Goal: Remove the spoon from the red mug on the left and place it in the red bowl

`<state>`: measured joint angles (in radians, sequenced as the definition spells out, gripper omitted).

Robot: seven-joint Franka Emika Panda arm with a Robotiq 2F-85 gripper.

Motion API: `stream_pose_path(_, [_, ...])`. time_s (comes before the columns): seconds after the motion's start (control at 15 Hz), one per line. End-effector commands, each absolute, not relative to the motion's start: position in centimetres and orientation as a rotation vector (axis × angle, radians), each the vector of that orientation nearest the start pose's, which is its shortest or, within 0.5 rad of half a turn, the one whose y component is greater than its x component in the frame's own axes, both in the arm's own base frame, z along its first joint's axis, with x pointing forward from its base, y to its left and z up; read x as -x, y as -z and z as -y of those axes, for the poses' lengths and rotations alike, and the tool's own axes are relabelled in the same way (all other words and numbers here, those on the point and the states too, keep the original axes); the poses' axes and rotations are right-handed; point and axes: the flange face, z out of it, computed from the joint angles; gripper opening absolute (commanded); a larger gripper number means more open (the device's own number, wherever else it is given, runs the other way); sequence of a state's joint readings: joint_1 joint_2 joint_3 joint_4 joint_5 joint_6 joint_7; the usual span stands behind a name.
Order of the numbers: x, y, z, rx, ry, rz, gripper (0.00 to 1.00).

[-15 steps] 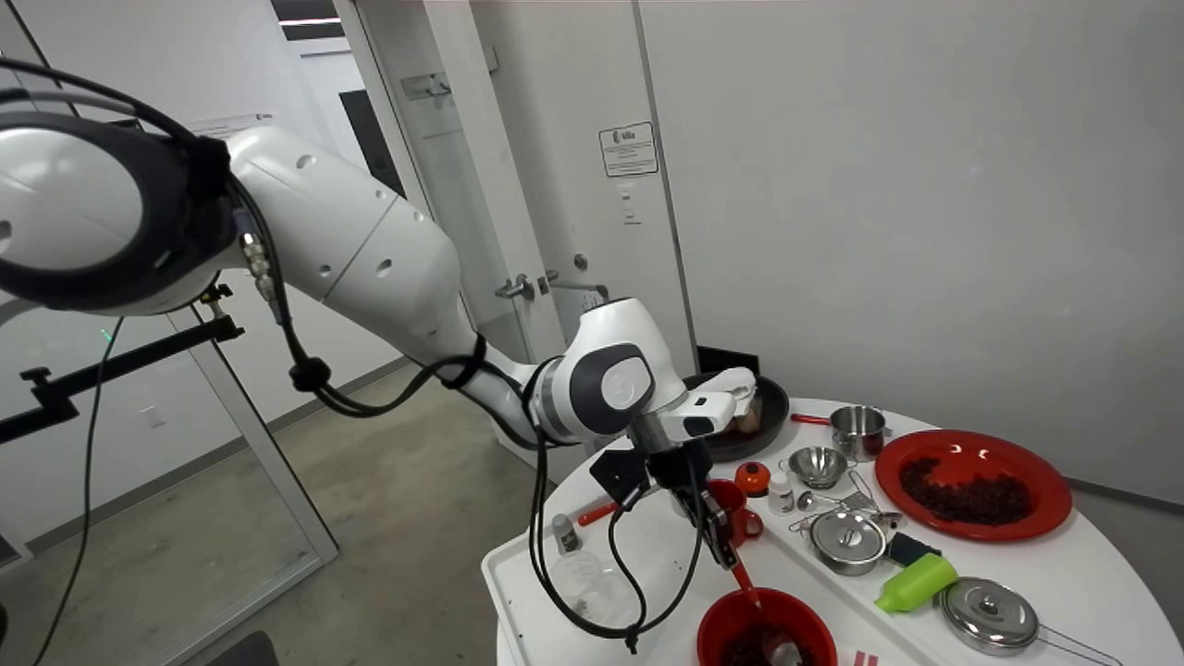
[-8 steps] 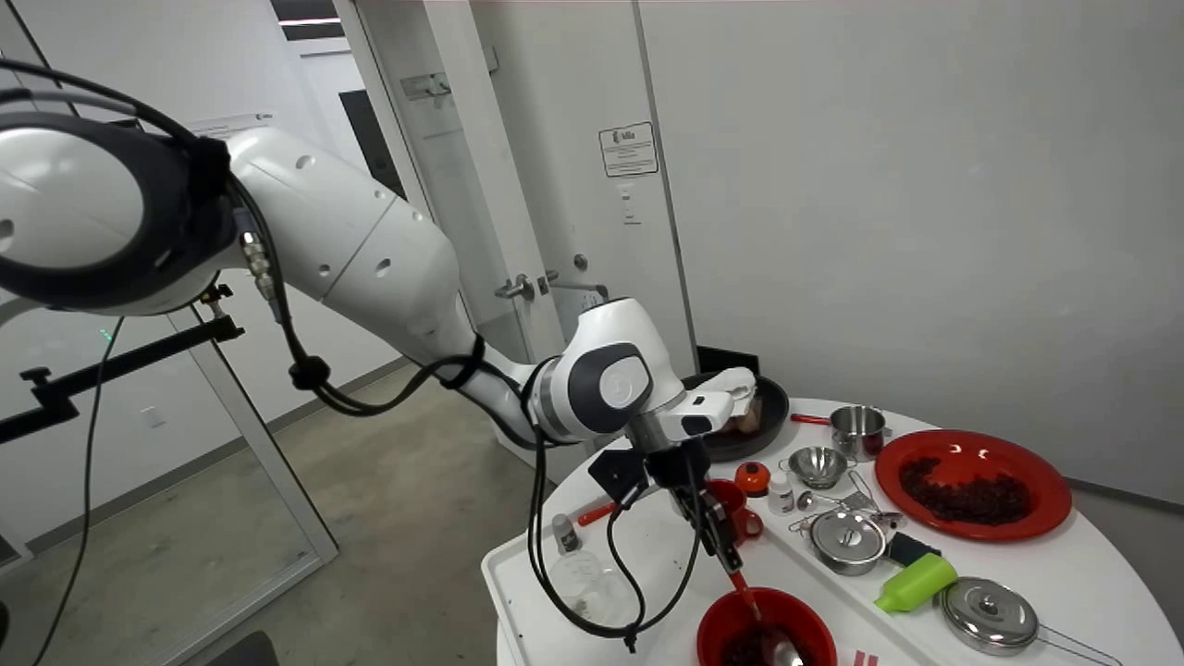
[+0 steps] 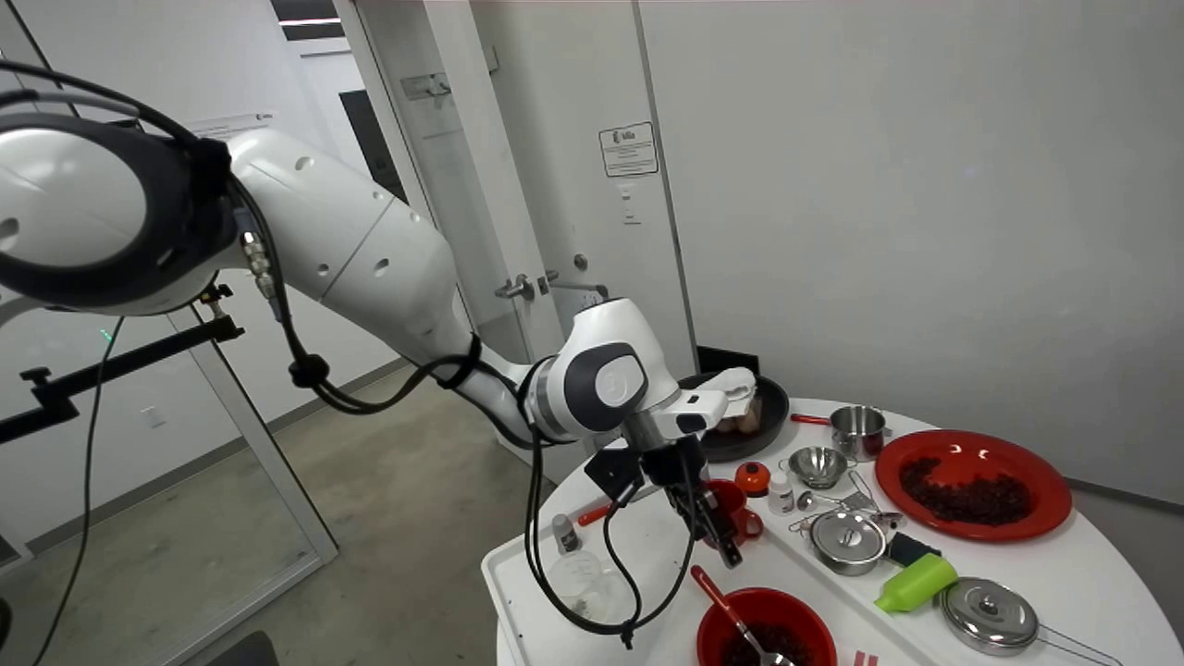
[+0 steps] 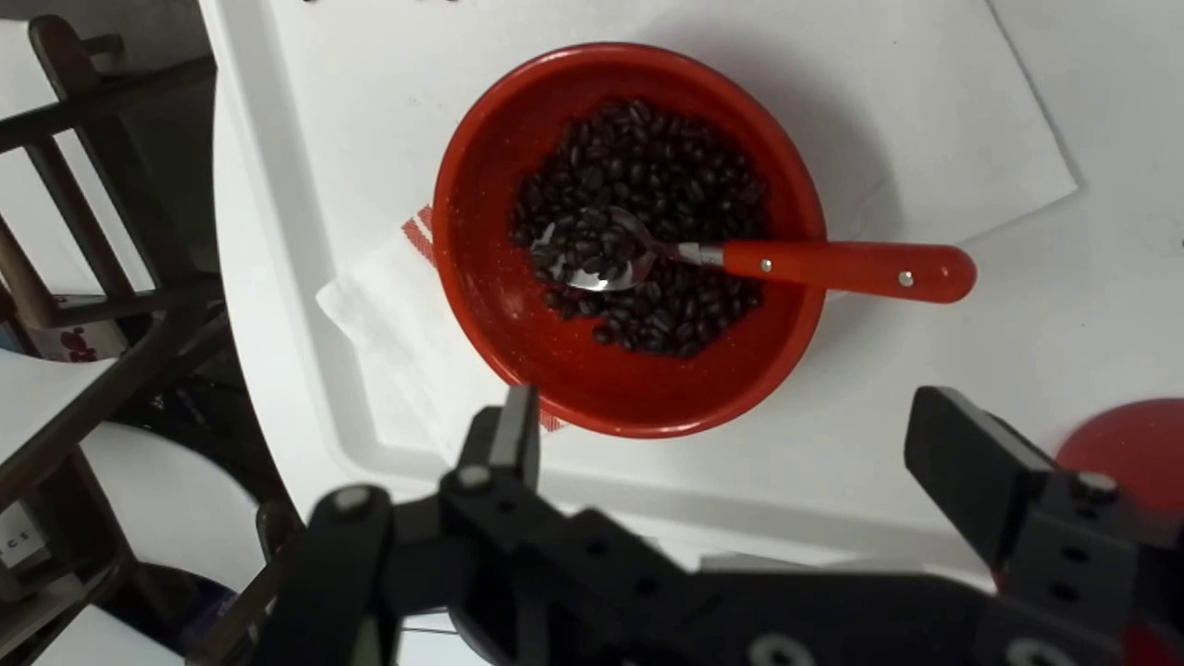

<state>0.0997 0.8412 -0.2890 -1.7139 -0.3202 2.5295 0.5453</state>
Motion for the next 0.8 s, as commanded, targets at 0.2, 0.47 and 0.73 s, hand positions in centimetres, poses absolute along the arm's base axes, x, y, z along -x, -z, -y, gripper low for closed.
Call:
stream_pose_path(0.2, [-65.17, -12.38, 10.62, 3.46, 0.105, -0.641, 1.0])
stream_pose_path(0.47, [-65.59, -11.92, 10.75, 3.46, 0.106, -0.676, 1.0])
stream_pose_path(0.73, [-65.59, -11.93, 10.75, 3.458, 0.106, -0.679, 1.0])
